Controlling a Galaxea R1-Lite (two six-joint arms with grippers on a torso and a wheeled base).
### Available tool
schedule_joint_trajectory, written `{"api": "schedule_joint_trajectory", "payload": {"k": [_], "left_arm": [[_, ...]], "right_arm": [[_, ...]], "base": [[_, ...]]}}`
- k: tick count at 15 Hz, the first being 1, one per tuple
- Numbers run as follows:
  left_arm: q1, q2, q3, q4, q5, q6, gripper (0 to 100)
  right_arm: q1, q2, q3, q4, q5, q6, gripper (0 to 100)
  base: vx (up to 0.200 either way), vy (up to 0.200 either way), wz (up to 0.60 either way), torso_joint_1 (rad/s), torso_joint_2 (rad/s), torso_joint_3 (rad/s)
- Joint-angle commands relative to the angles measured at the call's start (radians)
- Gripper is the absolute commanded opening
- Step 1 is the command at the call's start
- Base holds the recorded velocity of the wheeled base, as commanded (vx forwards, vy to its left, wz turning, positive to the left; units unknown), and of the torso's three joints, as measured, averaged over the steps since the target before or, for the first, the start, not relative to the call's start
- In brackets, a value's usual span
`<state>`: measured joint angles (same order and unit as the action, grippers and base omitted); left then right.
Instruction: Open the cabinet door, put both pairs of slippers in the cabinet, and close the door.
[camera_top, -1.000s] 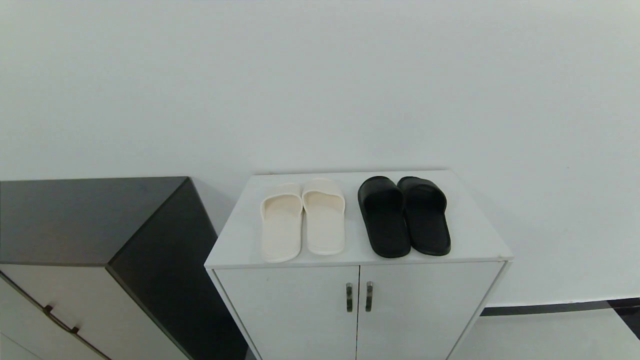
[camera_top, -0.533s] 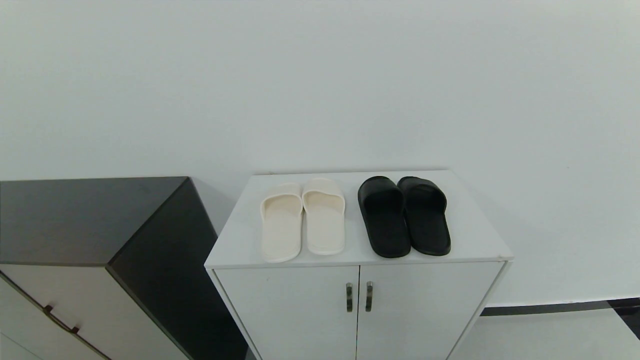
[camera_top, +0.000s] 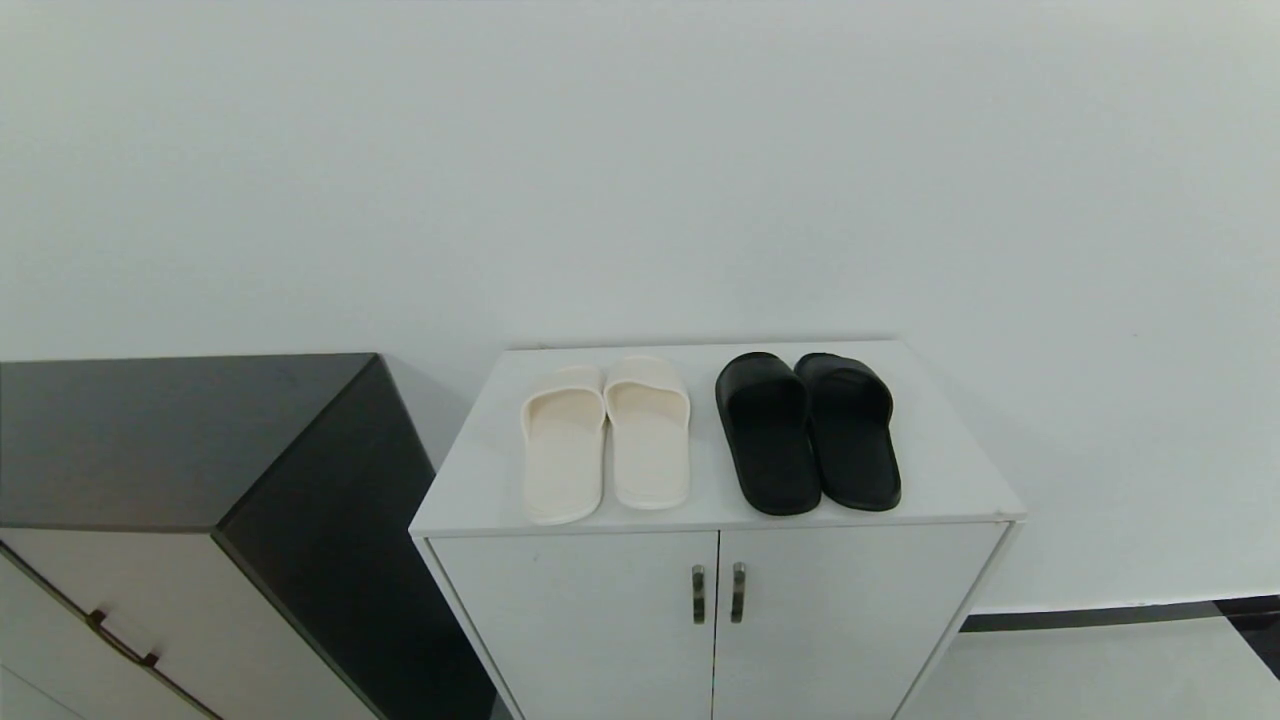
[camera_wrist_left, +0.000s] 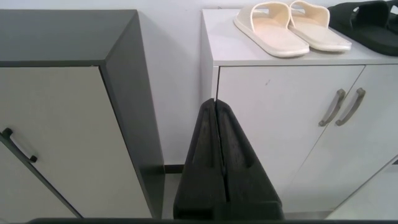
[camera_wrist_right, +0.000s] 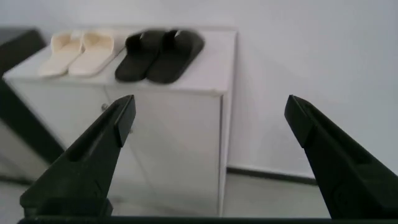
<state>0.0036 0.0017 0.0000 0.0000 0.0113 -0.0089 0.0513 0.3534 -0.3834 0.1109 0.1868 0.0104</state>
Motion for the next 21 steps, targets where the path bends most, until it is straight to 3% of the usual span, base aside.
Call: {"api": "schedule_joint_trajectory", "payload": {"k": [1,3,8,12,18,21], "left_arm": [[-0.001,0.0,0.0,0.0,-0.001,0.0,0],[-0.001,0.0,0.0,0.0,-0.004,0.014,0],[-0.001,0.0,0.0,0.0,-0.004,0.014,0],[-0.001,0.0,-0.002,0.002,-0.004,0.014,0],[-0.001,0.0,-0.002,0.003,-0.004,0.014,0],[-0.001,0.0,-0.002,0.003,-0.004,0.014,0]], "right_arm": [[0.045,0.341,0.003,-0.085,0.062,-0.007,100],[0.174,0.573,-0.008,-0.319,0.028,0.114,100],[0.489,0.909,-0.098,-0.563,-0.293,0.218,100],[0.558,1.178,-0.281,-0.689,-0.506,0.238,100],[0.587,1.417,-0.508,-0.697,-0.658,0.215,100],[0.598,1.504,-0.604,-0.701,-0.676,0.174,100]], "base": [[0.0,0.0,0.0,0.0,0.0,0.0],[0.0,0.0,0.0,0.0,0.0,0.0],[0.0,0.0,0.0,0.0,0.0,0.0],[0.0,0.0,0.0,0.0,0.0,0.0],[0.0,0.0,0.0,0.0,0.0,0.0],[0.0,0.0,0.0,0.0,0.0,0.0]]}}
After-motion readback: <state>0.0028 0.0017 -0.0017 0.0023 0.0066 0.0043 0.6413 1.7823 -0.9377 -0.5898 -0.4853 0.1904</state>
